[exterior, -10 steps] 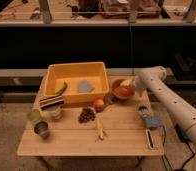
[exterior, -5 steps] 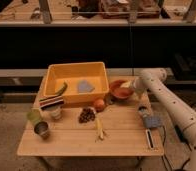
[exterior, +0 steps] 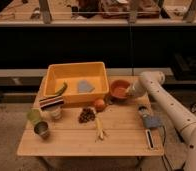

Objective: Stack bowls into tray

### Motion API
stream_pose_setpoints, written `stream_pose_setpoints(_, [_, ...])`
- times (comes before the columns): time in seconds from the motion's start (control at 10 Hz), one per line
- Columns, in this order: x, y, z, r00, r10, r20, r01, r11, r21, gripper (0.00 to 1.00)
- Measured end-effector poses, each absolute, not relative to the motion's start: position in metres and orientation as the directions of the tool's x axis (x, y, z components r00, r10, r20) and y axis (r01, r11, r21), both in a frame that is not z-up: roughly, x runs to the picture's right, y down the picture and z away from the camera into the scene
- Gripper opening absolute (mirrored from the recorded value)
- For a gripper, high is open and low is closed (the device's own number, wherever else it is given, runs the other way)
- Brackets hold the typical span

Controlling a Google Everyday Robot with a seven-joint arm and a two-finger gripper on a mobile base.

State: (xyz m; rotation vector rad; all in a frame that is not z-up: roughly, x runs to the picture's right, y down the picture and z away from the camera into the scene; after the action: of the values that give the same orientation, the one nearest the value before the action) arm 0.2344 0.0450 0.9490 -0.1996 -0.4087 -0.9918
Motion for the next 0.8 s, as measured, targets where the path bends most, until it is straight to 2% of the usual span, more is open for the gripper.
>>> stream_pose_setpoints(0.1, [0.2339,0.0463,0.9481,0.482,-0.766,0.425,0.84,0.541,0.023,0.04])
stream_pose_setpoints(0.2, [0.2342,0.0474,0.9466,0.484,-0.763,0.428,0.839,0.544,0.022,0.0])
stream_pose_setpoints(0.8, [0.2365,0.0531,0.9442,0.506,-0.737,0.448,0.818,0.575,0.02,0.0])
